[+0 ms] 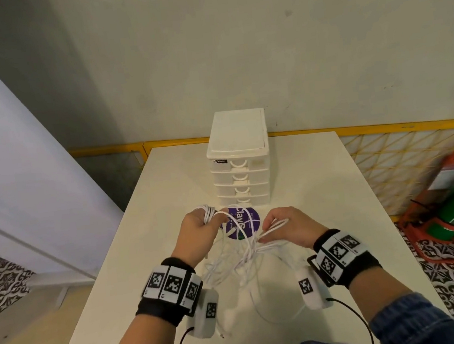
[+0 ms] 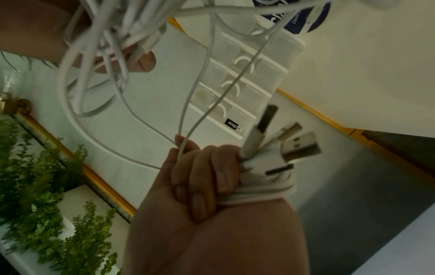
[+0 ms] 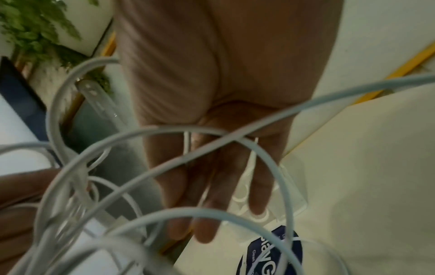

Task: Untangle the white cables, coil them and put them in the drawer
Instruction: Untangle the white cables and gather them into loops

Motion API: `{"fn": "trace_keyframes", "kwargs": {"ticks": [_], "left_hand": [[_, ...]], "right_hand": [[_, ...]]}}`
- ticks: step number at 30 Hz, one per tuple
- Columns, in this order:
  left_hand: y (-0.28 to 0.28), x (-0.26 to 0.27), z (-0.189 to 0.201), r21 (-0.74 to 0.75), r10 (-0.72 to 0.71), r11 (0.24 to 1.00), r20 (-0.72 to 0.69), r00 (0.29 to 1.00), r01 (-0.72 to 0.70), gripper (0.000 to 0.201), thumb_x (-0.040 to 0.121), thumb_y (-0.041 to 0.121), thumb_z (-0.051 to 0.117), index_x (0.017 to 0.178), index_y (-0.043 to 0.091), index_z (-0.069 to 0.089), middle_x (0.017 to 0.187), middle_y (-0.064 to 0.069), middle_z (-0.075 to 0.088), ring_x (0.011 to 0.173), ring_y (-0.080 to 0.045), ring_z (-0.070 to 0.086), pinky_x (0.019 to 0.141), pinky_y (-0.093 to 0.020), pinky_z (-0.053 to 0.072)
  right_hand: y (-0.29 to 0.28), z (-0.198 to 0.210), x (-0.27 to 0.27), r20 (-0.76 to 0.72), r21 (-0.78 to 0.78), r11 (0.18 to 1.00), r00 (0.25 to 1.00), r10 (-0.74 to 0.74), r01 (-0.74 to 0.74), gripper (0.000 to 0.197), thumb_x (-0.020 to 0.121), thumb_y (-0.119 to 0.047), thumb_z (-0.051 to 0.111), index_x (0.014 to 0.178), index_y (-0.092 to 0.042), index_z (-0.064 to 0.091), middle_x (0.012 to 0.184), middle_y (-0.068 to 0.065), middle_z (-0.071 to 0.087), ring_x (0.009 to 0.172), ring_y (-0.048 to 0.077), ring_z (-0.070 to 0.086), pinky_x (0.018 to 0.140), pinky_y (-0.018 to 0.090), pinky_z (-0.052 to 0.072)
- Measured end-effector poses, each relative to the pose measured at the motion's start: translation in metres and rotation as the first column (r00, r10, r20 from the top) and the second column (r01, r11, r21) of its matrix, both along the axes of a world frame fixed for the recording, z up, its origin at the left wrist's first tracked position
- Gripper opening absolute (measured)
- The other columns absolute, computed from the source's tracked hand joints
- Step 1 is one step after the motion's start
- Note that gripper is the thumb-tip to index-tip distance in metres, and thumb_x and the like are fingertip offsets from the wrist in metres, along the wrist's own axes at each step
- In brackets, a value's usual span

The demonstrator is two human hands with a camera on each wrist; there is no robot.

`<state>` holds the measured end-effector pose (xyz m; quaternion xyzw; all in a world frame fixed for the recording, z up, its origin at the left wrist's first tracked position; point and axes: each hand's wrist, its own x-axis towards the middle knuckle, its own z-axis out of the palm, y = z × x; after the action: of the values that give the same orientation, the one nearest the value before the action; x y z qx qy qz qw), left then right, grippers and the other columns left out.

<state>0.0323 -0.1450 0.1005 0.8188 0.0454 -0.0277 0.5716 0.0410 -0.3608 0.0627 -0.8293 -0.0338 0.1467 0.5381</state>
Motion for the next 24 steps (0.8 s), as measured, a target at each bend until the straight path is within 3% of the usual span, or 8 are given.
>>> {"fn": "trace_keyframes", "kwargs": {"ticks": [3,5,9,12,14,17,20,24], "left_hand": [[-0.001,0.0,-0.005,-0.028,-0.037,0.999,0.007,0.999,0.037,0.03,0.087,0.026,0.066,0.073,0.005,0.05,0.049,0.001,0.036,0.036,-0.011,0.032,0.036,-0.024,0.03],[-0.002,-0.001,-0.007,-0.058,-0.084,0.995,-0.009,0.996,0.083,0.031,0.089,0.026,0.063,0.081,-0.003,0.057,0.048,0.003,0.038,0.036,-0.01,0.031,0.038,-0.023,0.028],[0.003,0.0,-0.004,-0.061,-0.18,0.982,0.03,0.983,0.181,0.034,0.093,0.024,0.058,0.073,-0.003,0.052,0.046,0.009,0.037,0.04,-0.009,0.032,0.047,-0.024,0.028],[0.008,-0.001,-0.002,0.089,-0.292,0.954,0.082,0.953,0.285,0.039,0.094,0.021,0.057,0.065,-0.004,0.06,0.044,0.009,0.044,0.039,-0.006,0.036,0.048,-0.02,0.031],[0.009,-0.004,-0.002,0.127,-0.343,0.934,0.064,0.937,0.333,0.023,0.087,0.02,0.068,0.067,0.008,0.066,0.046,0.01,0.051,0.039,-0.005,0.042,0.042,-0.017,0.034],[0.004,-0.007,-0.009,0.17,-0.38,0.914,0.046,0.924,0.368,0.02,0.068,0.016,0.085,0.066,0.016,0.065,0.057,0.018,0.063,0.054,0.004,0.057,0.053,-0.008,0.039],[-0.004,-0.008,-0.021,0.253,-0.394,0.895,0.061,0.917,0.367,0.034,0.06,0.016,0.089,0.057,0.025,0.057,0.056,0.011,0.062,0.054,0.001,0.055,0.056,-0.011,0.04],[-0.015,-0.01,-0.033,0.329,-0.428,0.861,0.058,0.902,0.388,0.036,0.058,0.024,0.089,0.052,0.024,0.054,0.052,0.012,0.057,0.05,0.002,0.051,0.054,-0.012,0.035]], "right_hand": [[0.01,0.001,-0.002,0.041,-0.012,0.996,0.995,0.09,-0.089,0.026,0.066,-0.004,0.08,0.072,-0.022,0.061,0.079,0.0,0.067,0.074,0.012,0.062,0.066,0.017,0.048],[0.015,0.0,-0.003,0.069,-0.035,0.994,0.992,0.107,-0.105,0.026,0.067,-0.003,0.078,0.071,-0.022,0.06,0.078,0.0,0.066,0.072,0.014,0.063,0.071,0.027,0.052],[0.015,0.003,-0.002,0.063,0.098,0.991,0.993,-0.095,0.089,0.018,0.071,-0.001,0.075,0.07,-0.012,0.061,0.079,0.015,0.069,0.072,0.028,0.07,0.068,0.039,0.058],[0.013,0.012,-0.003,0.026,0.245,0.958,0.986,-0.163,0.152,0.015,0.074,0.004,0.072,0.076,-0.003,0.059,0.083,0.025,0.068,0.068,0.021,0.071,0.057,0.026,0.055],[0.014,0.016,-0.003,0.031,0.268,0.954,0.988,-0.15,0.136,0.016,0.075,0.002,0.072,0.079,-0.005,0.058,0.08,0.021,0.07,0.067,0.019,0.071,0.057,0.025,0.054],[0.018,0.022,-0.003,0.021,0.282,0.951,0.99,-0.14,0.128,0.015,0.076,-0.001,0.072,0.08,-0.007,0.059,0.075,0.015,0.072,0.057,0.023,0.068,0.053,0.025,0.052],[0.023,0.025,-0.004,0.013,0.296,0.948,0.992,-0.124,0.115,0.014,0.078,-0.001,0.07,0.08,-0.009,0.058,0.078,0.019,0.071,0.054,0.025,0.067,0.05,0.023,0.049],[0.027,0.025,-0.008,0.029,0.325,0.941,0.994,-0.105,0.09,0.016,0.079,0.008,0.065,0.079,-0.006,0.058,0.072,0.017,0.07,0.057,0.022,0.068,0.049,0.022,0.049]]}}
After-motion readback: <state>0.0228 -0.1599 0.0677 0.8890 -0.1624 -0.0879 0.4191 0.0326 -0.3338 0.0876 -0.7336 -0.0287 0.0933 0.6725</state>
